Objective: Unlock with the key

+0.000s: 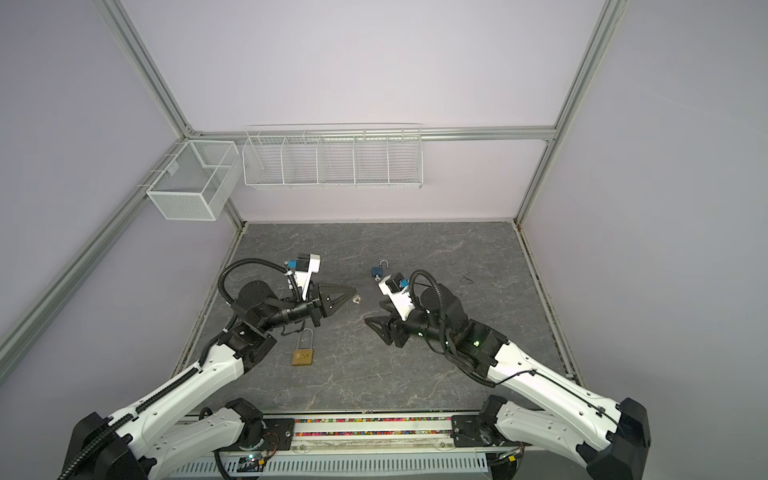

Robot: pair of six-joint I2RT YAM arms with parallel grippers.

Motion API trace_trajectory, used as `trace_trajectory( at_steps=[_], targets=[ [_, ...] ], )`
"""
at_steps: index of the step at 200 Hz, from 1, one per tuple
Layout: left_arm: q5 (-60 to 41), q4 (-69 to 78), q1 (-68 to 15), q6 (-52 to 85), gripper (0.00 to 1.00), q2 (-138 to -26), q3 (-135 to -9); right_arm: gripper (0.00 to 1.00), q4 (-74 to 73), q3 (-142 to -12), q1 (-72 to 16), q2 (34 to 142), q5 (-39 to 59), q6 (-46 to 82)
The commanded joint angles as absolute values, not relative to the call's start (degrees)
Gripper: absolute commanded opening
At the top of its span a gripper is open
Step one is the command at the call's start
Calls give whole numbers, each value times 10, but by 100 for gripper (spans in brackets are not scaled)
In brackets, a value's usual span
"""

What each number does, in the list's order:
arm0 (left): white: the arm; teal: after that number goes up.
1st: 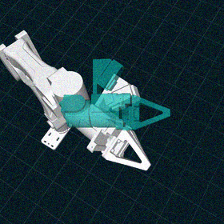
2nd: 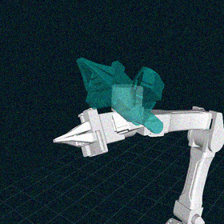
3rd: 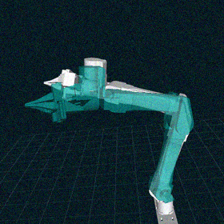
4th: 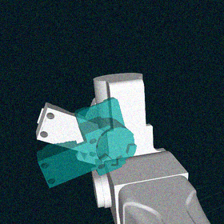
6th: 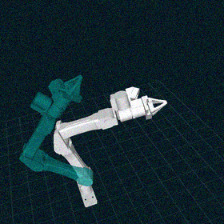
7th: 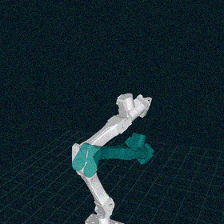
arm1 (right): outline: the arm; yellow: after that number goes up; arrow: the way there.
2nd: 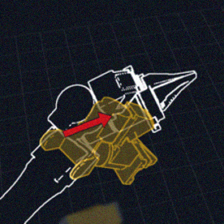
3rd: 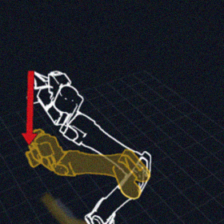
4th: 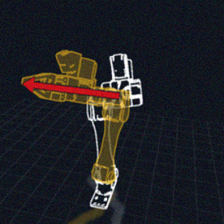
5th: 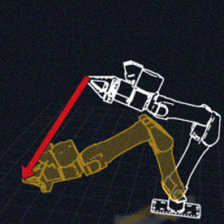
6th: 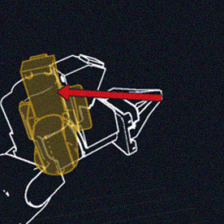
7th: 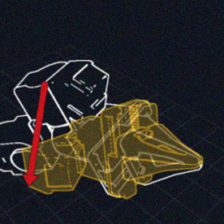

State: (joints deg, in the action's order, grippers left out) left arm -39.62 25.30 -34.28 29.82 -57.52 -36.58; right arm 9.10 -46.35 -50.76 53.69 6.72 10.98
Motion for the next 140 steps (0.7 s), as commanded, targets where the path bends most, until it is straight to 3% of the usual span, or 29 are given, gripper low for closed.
trace_trajectory(
  at_steps=[1, 50, 76, 140],
  targets=[
    [-337, 254, -344, 340, 0, -562, -340, 62, 120, -439, -507, 501, 12, 114],
    [-251, 411, -381, 419, 0, -508, -232, 58, -103, -338, -502, 440, 77, 235],
    [-207, 394, -413, 418, 0, -499, -229, 54, -208, -328, -500, 485, 113, 301],
    [-133, 540, -423, 493, 0, -536, -184, 37, -421, -289, -500, 581, 122, 412]
  ],
)
